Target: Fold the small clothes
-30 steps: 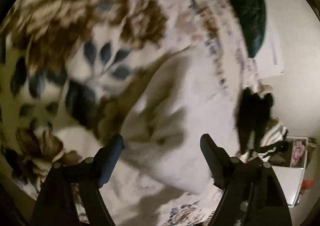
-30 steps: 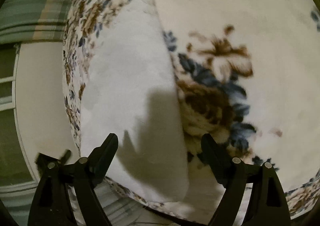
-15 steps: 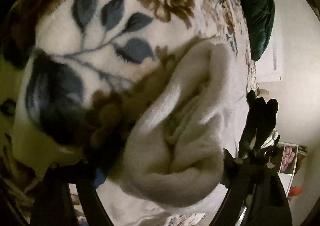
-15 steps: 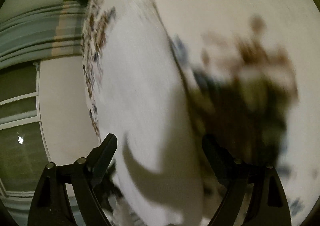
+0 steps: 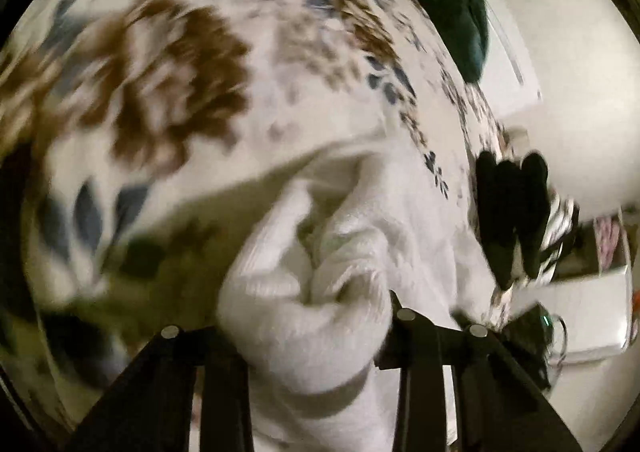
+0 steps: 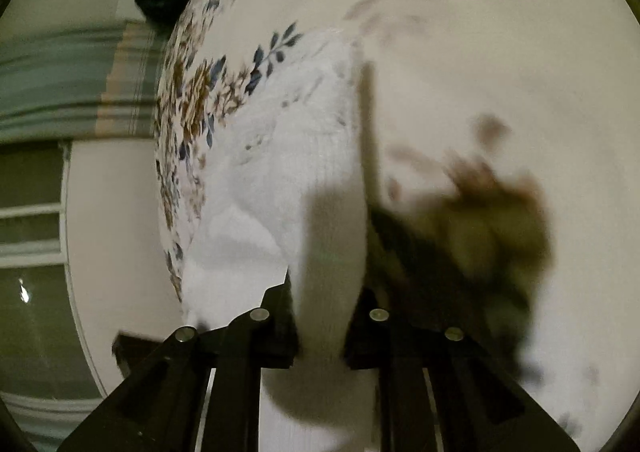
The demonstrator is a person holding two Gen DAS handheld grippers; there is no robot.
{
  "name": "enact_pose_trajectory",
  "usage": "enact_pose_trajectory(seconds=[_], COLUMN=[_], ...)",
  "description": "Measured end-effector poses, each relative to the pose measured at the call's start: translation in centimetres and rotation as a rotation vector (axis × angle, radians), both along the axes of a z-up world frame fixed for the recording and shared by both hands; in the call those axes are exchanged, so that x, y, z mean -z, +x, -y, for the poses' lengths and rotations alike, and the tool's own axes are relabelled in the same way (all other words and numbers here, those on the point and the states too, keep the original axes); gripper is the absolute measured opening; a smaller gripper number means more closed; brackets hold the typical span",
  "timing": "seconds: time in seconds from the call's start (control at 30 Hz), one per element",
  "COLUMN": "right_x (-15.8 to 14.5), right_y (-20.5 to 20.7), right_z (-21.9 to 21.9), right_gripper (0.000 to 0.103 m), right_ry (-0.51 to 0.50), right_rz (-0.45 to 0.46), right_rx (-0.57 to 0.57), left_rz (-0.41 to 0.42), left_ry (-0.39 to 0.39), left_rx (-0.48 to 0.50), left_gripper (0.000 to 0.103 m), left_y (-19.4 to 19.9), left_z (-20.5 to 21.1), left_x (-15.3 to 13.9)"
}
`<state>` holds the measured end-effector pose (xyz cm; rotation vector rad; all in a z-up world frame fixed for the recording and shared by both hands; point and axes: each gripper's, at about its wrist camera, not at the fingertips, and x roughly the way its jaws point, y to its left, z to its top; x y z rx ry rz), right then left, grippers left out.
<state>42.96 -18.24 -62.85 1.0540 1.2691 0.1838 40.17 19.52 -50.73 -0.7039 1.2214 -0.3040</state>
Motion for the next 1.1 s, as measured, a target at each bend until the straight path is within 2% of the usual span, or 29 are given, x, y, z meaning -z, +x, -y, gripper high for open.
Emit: enact_pose_trajectory(seconds=[0.17, 0.27, 0.33, 0.4, 0.43, 0.47, 0.53, 0.6, 0.67, 0.8, 0.83, 0.93, 0.97, 1.0, 1.03, 1.1], right_x=[-1.2, -1.1, -0.1, 0.6, 0.7, 0.5, 0.1, 0.2, 1.0, 3.3, 3.7, 4.6, 4.7, 4.8, 4.8, 4.1], right_y=[-8.9, -12.5, -13.8, -14.1, -13.9, -13.7, -12.6, -11.2, -9.8, -6.4, -5.9, -4.0, -3.7, -3.8, -3.8, -4.5], right_z=[0.5, -0.8, -0.5, 0.2, 0.7, 1.1, 1.6, 1.7, 1.5, 1.3, 1.5, 0.9, 0.8, 0.8, 0.8, 0.9], right_gripper=[0.014, 0.014, 0.015, 0.034, 0.055, 0.067, 0.07, 0.07, 0.07, 0.07, 0.07, 0.068, 0.038, 0.027, 0.026, 0.023], right_ry=[0.022, 0.024, 0.05, 0.062, 0.08, 0.108, 0.113, 0.119, 0.122, 0.118, 0.134, 0.17, 0.165, 0.152, 0.155, 0.139], right_rz=[-0.059, -0.07, -0.094, -0.086, -0.069, -0.036, 0.009, 0.032, 0.037, 0.04, 0.046, 0.066, 0.077, 0.077, 0.078, 0.091], right_rx=[0.101, 0.071, 0.067, 0.083, 0.103, 0.119, 0.116, 0.091, 0.068, 0.037, 0.039, 0.071, 0.083, 0.087, 0.097, 0.133], left_rz=[0.009, -0.015, -0.023, -0.033, -0.04, -0.045, -0.051, -0.085, -0.118, -0.185, -0.175, -0.133, -0.091, -0.06, -0.029, 0.011], left_ry=[0.064, 0.078, 0.056, 0.007, -0.045, -0.085, -0.161, -0.216, -0.26, -0.272, -0.295, -0.254, -0.223, -0.197, -0.147, -0.125], left_rx=[0.228, 0.276, 0.24, 0.15, 0.083, 0.022, -0.091, -0.164, -0.192, -0.171, -0.166, -0.179, -0.172, -0.151, -0.108, -0.064], left_gripper=[0.03, 0.046, 0.072, 0.078, 0.078, 0.078, 0.08, 0.08, 0.08, 0.081, 0.084, 0.082, 0.076, 0.059, 0.052, 0.048], left_y=[4.6, 5.8, 4.9, 2.9, 1.2, -0.5, -3.7, -6.5, -8.0, -8.2, -7.7, -6.6, -6.3, -6.0, -5.5, -4.8], left_z=[3.3, 3.2, 1.7, -0.6, -2.1, -3.2, -4.6, -4.9, -4.0, -0.4, 0.4, 1.3, 1.6, 1.9, 2.3, 2.5], left_x=[0.3, 0.3, -0.5, -1.4, -1.7, -1.8, -1.8, -0.9, 0.7, 4.2, 4.7, 4.6, 4.0, 3.4, 2.3, 1.0])
